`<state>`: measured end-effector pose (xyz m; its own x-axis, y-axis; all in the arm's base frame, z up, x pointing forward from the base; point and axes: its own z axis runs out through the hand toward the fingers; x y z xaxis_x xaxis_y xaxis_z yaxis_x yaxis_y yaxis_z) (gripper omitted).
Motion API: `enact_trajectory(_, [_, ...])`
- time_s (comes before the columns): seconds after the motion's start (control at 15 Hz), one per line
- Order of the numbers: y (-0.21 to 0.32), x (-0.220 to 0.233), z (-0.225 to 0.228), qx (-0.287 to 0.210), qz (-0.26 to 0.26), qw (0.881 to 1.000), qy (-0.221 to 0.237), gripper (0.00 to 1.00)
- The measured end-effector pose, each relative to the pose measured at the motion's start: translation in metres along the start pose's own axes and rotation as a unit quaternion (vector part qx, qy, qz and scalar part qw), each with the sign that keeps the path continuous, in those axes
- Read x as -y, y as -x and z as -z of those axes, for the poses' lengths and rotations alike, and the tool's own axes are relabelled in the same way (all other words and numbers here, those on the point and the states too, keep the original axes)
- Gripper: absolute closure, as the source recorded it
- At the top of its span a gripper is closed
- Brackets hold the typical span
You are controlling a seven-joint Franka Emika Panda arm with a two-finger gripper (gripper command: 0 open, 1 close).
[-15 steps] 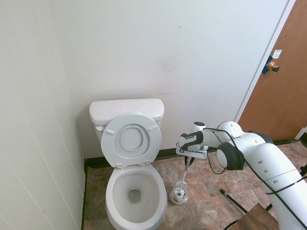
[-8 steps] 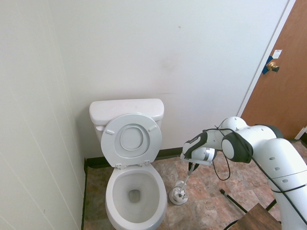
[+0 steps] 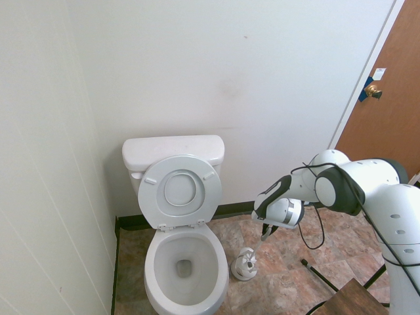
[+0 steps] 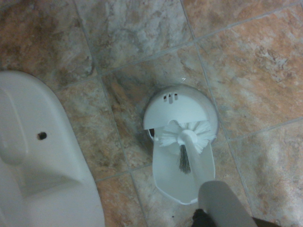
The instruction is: Clean the toilet
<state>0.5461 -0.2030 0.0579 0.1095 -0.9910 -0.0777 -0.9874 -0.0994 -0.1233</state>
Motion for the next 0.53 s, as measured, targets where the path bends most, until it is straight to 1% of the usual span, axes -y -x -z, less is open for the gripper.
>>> enact_trajectory(0.13, [0.006, -0.008, 0.037, 0.001, 0.003, 1.000, -0.002, 1.00])
enact_trajectory(0.33, [0.004, -0.027, 0.092, 0.003, 0.007, 1.000, 0.012, 1.00])
enact_trajectory(0.53, [0.008, -0.034, 0.144, 0.004, 0.014, 1.000, -0.001, 1.00])
